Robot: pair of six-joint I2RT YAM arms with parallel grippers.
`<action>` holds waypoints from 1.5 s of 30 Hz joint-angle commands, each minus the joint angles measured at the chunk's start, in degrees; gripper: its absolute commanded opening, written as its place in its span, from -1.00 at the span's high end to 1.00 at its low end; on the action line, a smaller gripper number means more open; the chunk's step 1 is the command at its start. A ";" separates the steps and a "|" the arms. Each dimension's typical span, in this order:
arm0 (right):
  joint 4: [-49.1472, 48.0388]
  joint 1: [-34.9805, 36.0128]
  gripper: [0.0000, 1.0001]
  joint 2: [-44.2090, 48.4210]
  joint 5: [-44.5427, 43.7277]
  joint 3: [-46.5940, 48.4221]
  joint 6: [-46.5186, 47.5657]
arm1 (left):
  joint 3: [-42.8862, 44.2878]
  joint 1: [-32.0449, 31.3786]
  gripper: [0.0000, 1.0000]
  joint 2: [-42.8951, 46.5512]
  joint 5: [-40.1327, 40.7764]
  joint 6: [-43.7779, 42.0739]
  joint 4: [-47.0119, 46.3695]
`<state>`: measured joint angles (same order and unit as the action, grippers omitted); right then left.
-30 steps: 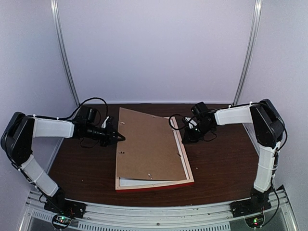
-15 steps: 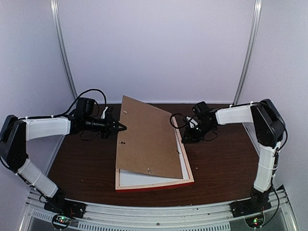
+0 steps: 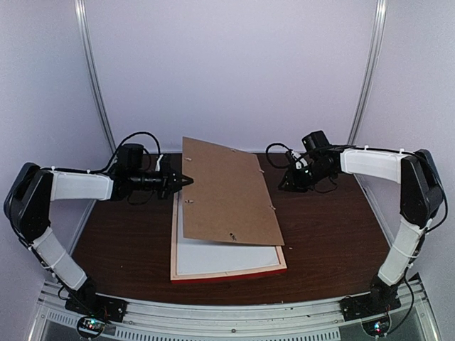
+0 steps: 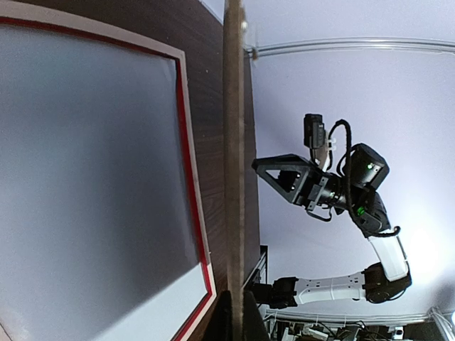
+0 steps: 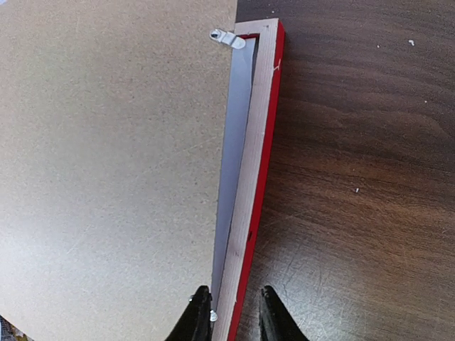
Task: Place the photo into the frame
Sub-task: Adjust the backboard from the frame body.
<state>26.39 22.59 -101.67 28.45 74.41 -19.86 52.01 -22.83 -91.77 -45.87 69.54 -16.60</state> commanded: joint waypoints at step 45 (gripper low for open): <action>0.66 0.00 0.41 -1.66 -3.40 -2.41 0.98 | -7.53 2.35 1.00 -7.26 1.29 -15.50 10.63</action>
<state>27.33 22.57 -102.91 26.70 72.58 -19.49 46.65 -20.27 -98.65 -47.44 58.26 -12.05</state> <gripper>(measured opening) 0.297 0.033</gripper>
